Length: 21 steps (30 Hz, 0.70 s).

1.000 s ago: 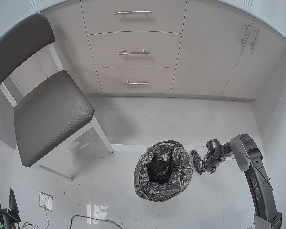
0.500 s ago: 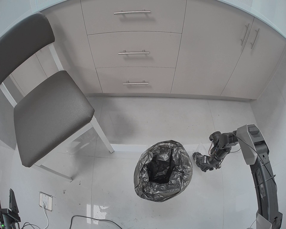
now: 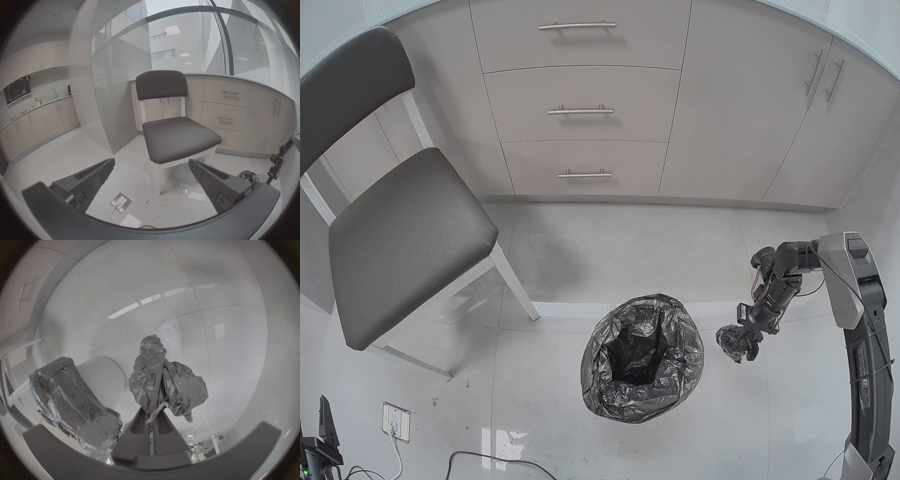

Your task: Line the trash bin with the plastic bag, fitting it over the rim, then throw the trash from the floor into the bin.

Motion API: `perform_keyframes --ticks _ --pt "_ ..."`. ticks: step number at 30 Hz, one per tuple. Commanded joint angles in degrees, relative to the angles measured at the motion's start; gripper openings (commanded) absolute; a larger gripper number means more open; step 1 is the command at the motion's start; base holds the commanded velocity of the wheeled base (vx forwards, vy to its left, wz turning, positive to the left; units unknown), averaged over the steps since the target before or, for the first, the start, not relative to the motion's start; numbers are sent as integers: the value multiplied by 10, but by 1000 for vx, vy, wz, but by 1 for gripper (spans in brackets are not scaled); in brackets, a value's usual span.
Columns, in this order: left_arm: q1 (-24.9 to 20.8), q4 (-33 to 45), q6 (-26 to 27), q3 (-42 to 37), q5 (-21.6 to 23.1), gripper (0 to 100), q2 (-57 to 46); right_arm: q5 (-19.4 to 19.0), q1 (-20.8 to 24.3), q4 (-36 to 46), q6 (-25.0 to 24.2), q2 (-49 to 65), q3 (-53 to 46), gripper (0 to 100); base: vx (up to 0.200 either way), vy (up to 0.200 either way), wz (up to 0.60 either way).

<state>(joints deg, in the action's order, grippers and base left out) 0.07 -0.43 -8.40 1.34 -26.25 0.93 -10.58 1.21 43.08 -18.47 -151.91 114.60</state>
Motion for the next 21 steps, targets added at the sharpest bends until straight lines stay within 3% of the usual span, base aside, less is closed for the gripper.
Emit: perform_keyframes --ticks 1,21 --pt "0 -1 0 0 0 100 -9 -1 -1 13 -2 42 0 0 0 0 0" --pt "0 -1 -7 -1 0 100 -8 -1 23 73 -3 164 0 0 0 0 0"
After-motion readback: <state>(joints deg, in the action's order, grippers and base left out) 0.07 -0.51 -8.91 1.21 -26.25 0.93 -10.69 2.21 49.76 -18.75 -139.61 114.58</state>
